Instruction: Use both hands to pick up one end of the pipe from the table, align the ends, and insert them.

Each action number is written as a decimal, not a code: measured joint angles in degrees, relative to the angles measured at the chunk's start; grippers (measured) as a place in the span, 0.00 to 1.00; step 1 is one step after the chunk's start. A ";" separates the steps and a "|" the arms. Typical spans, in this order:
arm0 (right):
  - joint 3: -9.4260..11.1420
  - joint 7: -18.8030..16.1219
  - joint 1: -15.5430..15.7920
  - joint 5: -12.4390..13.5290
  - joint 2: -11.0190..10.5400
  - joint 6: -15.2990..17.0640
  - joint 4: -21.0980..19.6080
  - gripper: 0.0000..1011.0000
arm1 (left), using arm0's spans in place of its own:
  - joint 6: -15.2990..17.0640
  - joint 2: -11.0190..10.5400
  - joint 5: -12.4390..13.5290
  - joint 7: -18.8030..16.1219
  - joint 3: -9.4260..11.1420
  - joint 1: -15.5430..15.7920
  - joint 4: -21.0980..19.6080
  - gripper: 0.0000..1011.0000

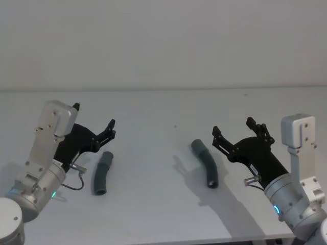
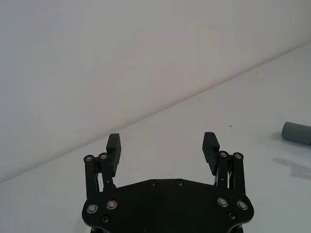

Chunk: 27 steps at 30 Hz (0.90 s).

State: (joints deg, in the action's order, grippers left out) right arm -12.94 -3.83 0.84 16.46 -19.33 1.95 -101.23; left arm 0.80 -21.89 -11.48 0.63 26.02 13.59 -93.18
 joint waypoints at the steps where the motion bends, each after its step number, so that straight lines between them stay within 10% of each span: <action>1: 0.00 0.00 0.00 0.00 0.00 0.00 0.00 0.99 | 0.00 0.00 0.00 0.00 0.00 0.00 0.00 0.99; 15: -0.02 0.01 -0.01 -0.04 0.03 0.26 -0.06 0.99 | 0.00 0.00 0.00 0.00 0.00 0.00 0.00 0.99; 27: -1.18 0.88 -0.84 -1.33 -0.17 7.92 -1.94 0.99 | 0.00 0.00 0.00 0.00 0.00 0.00 0.00 0.99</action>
State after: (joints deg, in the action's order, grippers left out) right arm -14.12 -2.94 0.00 15.14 -19.50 9.87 -103.17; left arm 0.80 -21.90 -11.48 0.63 26.02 13.59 -93.18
